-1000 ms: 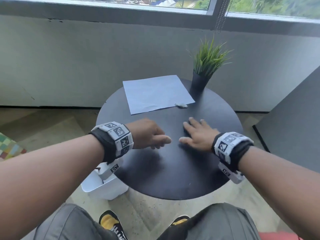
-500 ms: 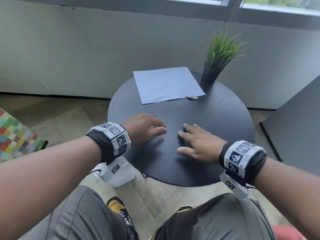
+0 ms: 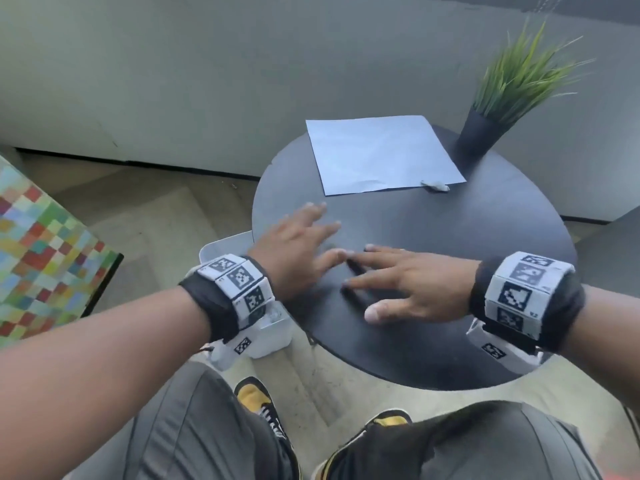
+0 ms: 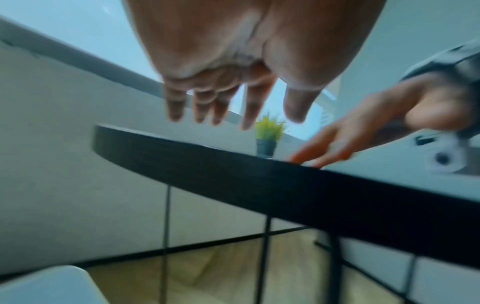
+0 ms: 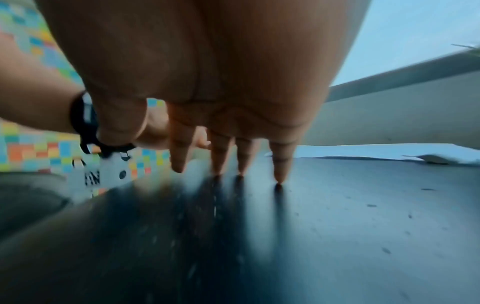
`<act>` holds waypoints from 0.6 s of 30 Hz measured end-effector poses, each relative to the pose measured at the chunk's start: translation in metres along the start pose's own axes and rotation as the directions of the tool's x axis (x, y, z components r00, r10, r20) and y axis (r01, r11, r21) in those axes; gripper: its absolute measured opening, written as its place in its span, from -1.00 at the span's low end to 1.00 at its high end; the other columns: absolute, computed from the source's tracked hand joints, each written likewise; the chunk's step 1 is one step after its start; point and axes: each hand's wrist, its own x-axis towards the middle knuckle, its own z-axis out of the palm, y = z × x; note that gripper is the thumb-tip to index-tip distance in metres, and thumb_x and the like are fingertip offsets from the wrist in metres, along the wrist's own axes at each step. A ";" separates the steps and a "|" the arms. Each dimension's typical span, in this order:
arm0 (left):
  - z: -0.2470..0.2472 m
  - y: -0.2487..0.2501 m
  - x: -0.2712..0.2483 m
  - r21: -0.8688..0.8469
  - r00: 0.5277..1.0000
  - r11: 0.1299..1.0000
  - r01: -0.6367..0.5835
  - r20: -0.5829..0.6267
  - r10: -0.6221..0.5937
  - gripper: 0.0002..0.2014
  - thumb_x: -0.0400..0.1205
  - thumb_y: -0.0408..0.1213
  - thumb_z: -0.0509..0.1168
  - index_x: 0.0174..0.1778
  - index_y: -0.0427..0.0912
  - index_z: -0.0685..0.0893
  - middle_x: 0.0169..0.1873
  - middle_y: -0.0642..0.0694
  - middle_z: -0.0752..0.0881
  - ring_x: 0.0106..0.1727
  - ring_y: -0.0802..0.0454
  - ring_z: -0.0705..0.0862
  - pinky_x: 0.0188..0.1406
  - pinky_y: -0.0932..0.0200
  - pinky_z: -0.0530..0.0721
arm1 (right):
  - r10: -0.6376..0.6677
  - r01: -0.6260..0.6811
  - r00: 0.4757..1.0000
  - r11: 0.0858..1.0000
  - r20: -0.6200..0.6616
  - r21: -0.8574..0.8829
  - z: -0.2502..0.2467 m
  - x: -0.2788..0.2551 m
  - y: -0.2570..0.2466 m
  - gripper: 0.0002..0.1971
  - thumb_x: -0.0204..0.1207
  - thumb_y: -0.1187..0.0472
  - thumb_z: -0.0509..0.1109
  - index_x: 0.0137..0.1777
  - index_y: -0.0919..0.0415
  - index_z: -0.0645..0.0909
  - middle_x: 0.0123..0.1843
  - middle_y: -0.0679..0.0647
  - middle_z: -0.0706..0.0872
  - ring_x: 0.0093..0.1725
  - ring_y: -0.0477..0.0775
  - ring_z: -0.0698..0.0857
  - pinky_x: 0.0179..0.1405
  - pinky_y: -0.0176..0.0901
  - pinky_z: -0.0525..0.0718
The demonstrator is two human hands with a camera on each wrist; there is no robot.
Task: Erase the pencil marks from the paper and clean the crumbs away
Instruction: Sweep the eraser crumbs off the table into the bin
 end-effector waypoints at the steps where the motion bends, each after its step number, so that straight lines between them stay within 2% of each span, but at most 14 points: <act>1: 0.000 -0.008 0.008 0.093 0.992 0.989 0.113 0.039 -0.117 -0.25 0.68 0.33 0.07 0.73 0.02 0.19 0.77 -0.10 -0.03 0.77 -0.05 -0.09 0.73 -0.07 -0.07 | -0.055 0.061 0.997 0.992 -0.059 0.110 -0.009 -0.002 0.000 -0.42 0.58 -0.29 0.21 0.60 -0.26 0.32 0.65 -0.13 0.33 0.61 -0.05 0.31 0.59 -0.08 0.29; 3: 0.003 -0.016 0.017 0.239 0.968 0.951 0.194 0.108 -0.225 -0.07 0.58 0.49 -0.09 0.76 -0.03 0.01 0.76 -0.19 -0.16 0.76 -0.15 -0.19 0.71 -0.23 -0.12 | 0.047 0.031 0.960 0.962 -0.277 0.271 -0.022 0.003 0.017 -0.51 0.60 -0.20 0.27 0.54 -0.24 0.43 0.48 -0.17 0.56 0.43 -0.13 0.52 0.46 -0.17 0.44; 5: 0.012 -0.008 0.011 0.266 0.973 0.959 0.099 0.176 -0.150 0.02 0.49 0.55 -0.18 0.76 -0.07 -0.05 0.75 -0.22 -0.19 0.76 -0.19 -0.21 0.70 -0.26 -0.14 | 0.242 -0.175 0.912 0.960 -0.332 0.218 -0.027 0.016 0.043 -0.40 0.61 -0.20 0.25 0.64 -0.16 0.26 0.63 -0.03 0.39 0.58 -0.02 0.37 0.58 -0.11 0.30; 7: 0.021 0.007 -0.010 0.218 0.959 0.966 -0.139 0.275 0.076 0.00 0.51 0.53 -0.13 0.76 -0.08 0.03 0.76 -0.20 -0.13 0.76 -0.16 -0.20 0.71 -0.24 -0.14 | 0.446 -0.436 0.876 0.895 -0.182 0.096 -0.020 0.029 0.055 -0.24 0.56 -0.31 0.19 0.70 -0.10 0.06 0.73 0.12 0.12 0.69 0.19 0.15 0.66 0.06 0.13; 8: 0.020 0.013 -0.022 0.151 0.926 0.947 -0.282 0.300 0.228 -0.06 0.55 0.50 -0.07 0.72 -0.08 0.18 0.76 -0.18 0.00 0.76 -0.12 -0.11 0.72 -0.21 -0.07 | 0.500 -0.496 0.857 0.866 -0.127 0.060 -0.012 0.033 0.053 -0.17 0.52 -0.38 0.14 0.71 -0.08 -0.01 0.74 0.14 0.01 0.70 0.27 0.06 0.66 0.14 0.09; 10: 0.017 0.016 -0.036 -0.029 0.838 0.862 -0.507 0.217 0.500 -0.24 0.61 0.36 -0.01 0.57 -0.09 0.50 0.66 -0.11 0.35 0.72 -0.02 0.14 0.71 -0.07 0.15 | 0.513 -0.513 0.854 0.858 -0.089 0.031 0.007 0.032 0.033 -0.11 0.51 -0.43 0.05 0.72 -0.02 -0.12 0.76 0.06 -0.16 0.72 0.27 -0.09 0.65 0.28 0.07; 11: 0.016 0.013 -0.037 -0.060 0.833 0.841 -0.538 0.119 0.541 -0.28 0.63 0.34 -0.01 0.50 -0.09 0.58 0.60 -0.09 0.45 0.68 0.01 0.26 0.66 -0.02 0.24 | 0.470 -0.471 0.877 0.882 -0.098 0.019 0.015 0.025 0.017 -0.12 0.54 -0.42 0.03 0.72 0.01 -0.14 0.76 0.02 -0.21 0.72 0.21 -0.15 0.63 0.33 0.09; 12: 0.016 0.008 -0.033 -0.024 0.866 0.866 -0.499 0.027 0.500 -0.24 0.63 0.39 -0.05 0.50 -0.08 0.60 0.60 -0.11 0.47 0.67 0.00 0.29 0.65 -0.03 0.27 | 0.394 -0.397 0.913 0.918 -0.103 -0.005 0.021 0.014 0.001 -0.15 0.57 -0.40 0.01 0.72 0.04 -0.14 0.76 0.00 -0.23 0.73 0.14 -0.18 0.63 0.33 0.11; 13: 0.015 0.001 -0.027 0.042 0.924 0.924 -0.381 -0.028 0.382 -0.12 0.58 0.49 -0.17 0.57 -0.07 0.52 0.66 -0.14 0.37 0.71 -0.03 0.22 0.69 -0.07 0.20 | 0.297 -0.301 0.950 0.953 -0.092 -0.031 0.024 0.002 -0.012 -0.19 0.61 -0.37 0.00 0.73 0.05 -0.09 0.76 0.01 -0.20 0.73 0.10 -0.16 0.65 0.24 0.09; 14: 0.012 -0.002 -0.022 0.105 0.980 0.975 -0.196 -0.001 0.197 0.02 0.48 0.56 -0.31 0.68 -0.04 0.35 0.73 -0.15 0.18 0.76 -0.05 0.05 0.73 -0.10 0.04 | 0.191 -0.193 0.979 0.981 -0.072 -0.025 0.023 -0.011 -0.020 -0.26 0.64 -0.32 0.01 0.72 0.03 0.02 0.77 0.03 -0.10 0.73 0.05 -0.09 0.68 0.06 0.05; 15: 0.012 -0.006 -0.018 0.179 0.997 0.984 -0.025 0.078 0.012 0.10 0.37 0.59 -0.40 0.74 -0.02 0.15 0.77 -0.15 -0.02 0.77 -0.07 -0.11 0.73 -0.13 -0.10 | 0.099 -0.096 0.993 0.994 -0.057 0.046 0.019 -0.022 -0.021 -0.36 0.67 -0.26 0.05 0.69 -0.01 0.17 0.74 0.01 0.11 0.71 -0.02 0.06 0.67 -0.14 0.06; 16: 0.011 -0.004 -0.016 0.243 0.983 0.968 0.059 0.155 -0.099 0.14 0.30 0.59 -0.43 0.76 0.00 0.02 0.77 -0.14 -0.12 0.76 -0.10 -0.19 0.72 -0.18 -0.17 | 0.052 -0.039 0.996 0.984 -0.070 0.174 0.013 -0.032 -0.019 -0.45 0.69 -0.20 0.10 0.64 -0.08 0.31 0.65 -0.07 0.36 0.64 -0.11 0.28 0.62 -0.27 0.15; 17: 0.011 0.000 -0.017 0.277 0.973 0.960 0.050 0.205 -0.110 0.15 0.27 0.60 -0.44 0.76 0.02 -0.01 0.76 -0.14 -0.15 0.76 -0.12 -0.20 0.71 -0.23 -0.17 | 0.059 -0.018 0.990 0.952 -0.128 0.306 0.008 -0.040 -0.014 -0.53 0.69 -0.15 0.15 0.58 -0.14 0.40 0.51 -0.17 0.56 0.50 -0.20 0.47 0.55 -0.29 0.30; 18: 0.010 0.008 -0.021 0.289 0.967 0.956 -0.039 0.253 -0.037 0.13 0.27 0.60 -0.43 0.75 0.07 0.03 0.77 -0.10 -0.13 0.76 -0.09 -0.17 0.69 -0.28 -0.15 | 0.130 -0.030 0.966 0.914 -0.223 0.404 0.005 -0.048 -0.003 -0.57 0.69 -0.12 0.20 0.54 -0.17 0.46 0.40 -0.23 0.65 0.40 -0.25 0.57 0.50 -0.26 0.40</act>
